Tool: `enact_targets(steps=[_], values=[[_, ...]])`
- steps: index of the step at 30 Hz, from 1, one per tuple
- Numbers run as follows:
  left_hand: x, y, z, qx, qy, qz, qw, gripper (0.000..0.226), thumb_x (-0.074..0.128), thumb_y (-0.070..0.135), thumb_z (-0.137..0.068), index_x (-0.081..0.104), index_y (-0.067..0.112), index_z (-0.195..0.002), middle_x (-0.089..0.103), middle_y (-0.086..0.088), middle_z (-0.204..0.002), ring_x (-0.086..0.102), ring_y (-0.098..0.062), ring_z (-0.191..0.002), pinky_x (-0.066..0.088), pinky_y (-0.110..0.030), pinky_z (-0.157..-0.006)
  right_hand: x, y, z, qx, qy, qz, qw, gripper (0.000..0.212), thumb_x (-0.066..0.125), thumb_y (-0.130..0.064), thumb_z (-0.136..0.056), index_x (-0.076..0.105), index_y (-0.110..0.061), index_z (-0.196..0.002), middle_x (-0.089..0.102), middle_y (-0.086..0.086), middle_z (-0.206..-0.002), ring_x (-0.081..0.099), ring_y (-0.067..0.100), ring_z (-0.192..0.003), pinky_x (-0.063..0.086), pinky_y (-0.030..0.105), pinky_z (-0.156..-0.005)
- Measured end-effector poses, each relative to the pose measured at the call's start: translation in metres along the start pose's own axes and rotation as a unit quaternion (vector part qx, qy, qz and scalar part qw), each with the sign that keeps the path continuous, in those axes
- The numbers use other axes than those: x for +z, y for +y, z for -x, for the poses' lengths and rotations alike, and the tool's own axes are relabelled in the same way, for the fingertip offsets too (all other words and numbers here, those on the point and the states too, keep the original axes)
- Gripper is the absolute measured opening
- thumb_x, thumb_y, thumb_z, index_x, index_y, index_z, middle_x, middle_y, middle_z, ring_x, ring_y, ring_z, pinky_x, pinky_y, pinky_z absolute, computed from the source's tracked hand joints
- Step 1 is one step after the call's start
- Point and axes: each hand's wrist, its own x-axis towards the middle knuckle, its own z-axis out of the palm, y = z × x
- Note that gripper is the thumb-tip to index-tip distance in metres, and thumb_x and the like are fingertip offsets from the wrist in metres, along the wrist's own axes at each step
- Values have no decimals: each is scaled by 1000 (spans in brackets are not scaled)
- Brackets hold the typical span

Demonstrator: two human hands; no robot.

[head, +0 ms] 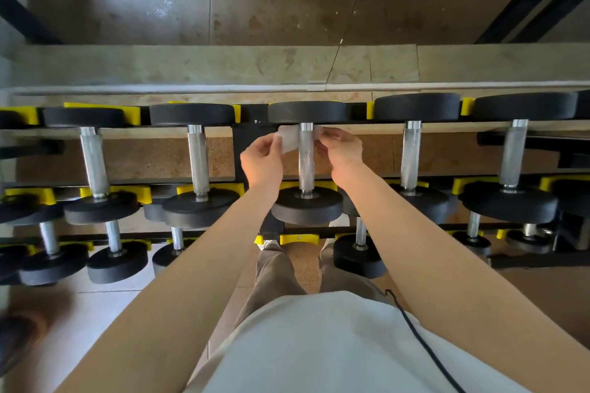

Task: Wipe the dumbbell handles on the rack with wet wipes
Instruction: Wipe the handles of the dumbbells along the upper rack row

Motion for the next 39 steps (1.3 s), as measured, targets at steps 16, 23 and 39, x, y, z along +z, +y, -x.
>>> enact_targets(steps=[16,23,39], values=[[-16,-16,3,19,-122,-219,968,25,62,21,-100,68,18,-123,71,4,-105,69,-15,-98,58,-33,-88,-51,34,-1,-45,-32,219,974,16,61,-4,-95,70,-17,-98,70,5,-109,68,16,-99,56,35,-94],[-25,-17,6,40,-202,-356,911,29,63,21,-99,68,16,-127,71,-6,-119,66,-23,-109,54,-33,-89,-62,40,1,-80,-75,431,896,16,64,-13,-94,72,-13,-109,68,4,-111,59,12,-95,47,23,-78],[-41,-3,21,80,-274,-421,861,24,60,21,-92,74,11,-108,70,-6,-109,64,-25,-101,57,-44,-89,-56,49,11,-122,-155,539,819,21,62,-27,-97,71,-20,-114,70,3,-114,64,19,-102,55,38,-92]])
